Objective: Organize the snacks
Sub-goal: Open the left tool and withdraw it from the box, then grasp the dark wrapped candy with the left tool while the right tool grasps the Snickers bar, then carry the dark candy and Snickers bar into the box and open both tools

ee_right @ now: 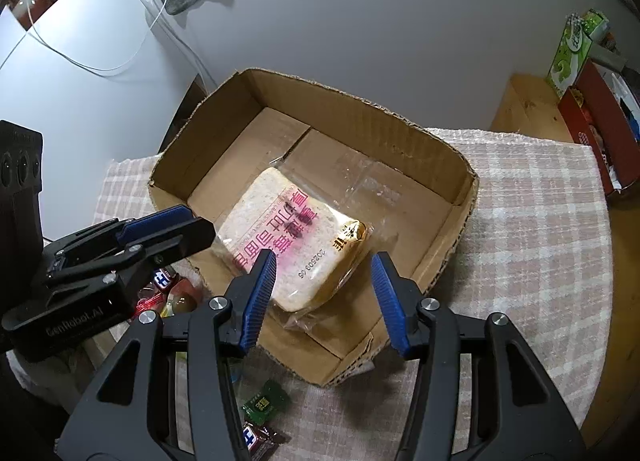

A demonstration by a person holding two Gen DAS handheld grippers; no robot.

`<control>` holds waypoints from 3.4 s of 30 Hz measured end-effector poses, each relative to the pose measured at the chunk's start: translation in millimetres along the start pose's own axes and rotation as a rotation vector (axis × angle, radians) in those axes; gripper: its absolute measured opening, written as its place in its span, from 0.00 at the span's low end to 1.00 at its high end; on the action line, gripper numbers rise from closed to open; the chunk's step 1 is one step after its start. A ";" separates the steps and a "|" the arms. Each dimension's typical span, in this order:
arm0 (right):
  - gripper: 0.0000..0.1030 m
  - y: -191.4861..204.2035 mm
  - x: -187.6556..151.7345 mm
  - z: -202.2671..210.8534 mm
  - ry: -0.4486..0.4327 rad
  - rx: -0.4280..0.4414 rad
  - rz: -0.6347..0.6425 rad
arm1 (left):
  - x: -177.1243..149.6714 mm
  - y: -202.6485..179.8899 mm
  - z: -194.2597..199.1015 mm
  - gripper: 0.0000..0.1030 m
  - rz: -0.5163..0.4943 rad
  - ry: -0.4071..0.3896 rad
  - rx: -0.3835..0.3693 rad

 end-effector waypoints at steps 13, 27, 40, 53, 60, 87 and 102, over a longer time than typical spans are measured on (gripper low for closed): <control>0.90 20.1 -13.8 59.4 -0.099 -0.070 0.079 | -8.1 17.7 68.5 0.33 0.016 -0.089 0.032; 0.90 44.6 -88.0 81.9 -0.013 -0.008 0.096 | -93.5 59.2 128.3 0.33 0.089 -0.019 0.137; 0.83 55.7 -161.2 50.2 0.155 0.018 0.068 | -182.2 56.6 130.0 0.33 0.067 0.127 0.182; 0.74 63.5 -181.8 22.3 0.238 0.002 0.060 | -210.0 57.2 113.0 0.33 -0.001 0.203 0.215; 0.66 65.6 -185.6 14.3 0.261 -0.013 0.060 | -211.3 53.4 106.1 0.33 -0.039 0.200 0.225; 0.33 56.8 -176.9 21.0 0.244 0.009 0.049 | -188.2 58.8 101.6 0.21 -0.013 0.136 0.222; 0.33 45.7 -139.0 58.0 0.134 0.004 0.027 | -151.4 45.6 104.8 0.21 -0.013 0.066 0.177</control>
Point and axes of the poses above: each gripper's, at about its wrist camera, not at the fingertips, and z roughly against the way its jaws point, y to its left, x to its top, the point moved 3 cm from there along -z, roughly the way its jaws point, and after that the axes turned 11 degrees about -y, right-handed, at the moved point
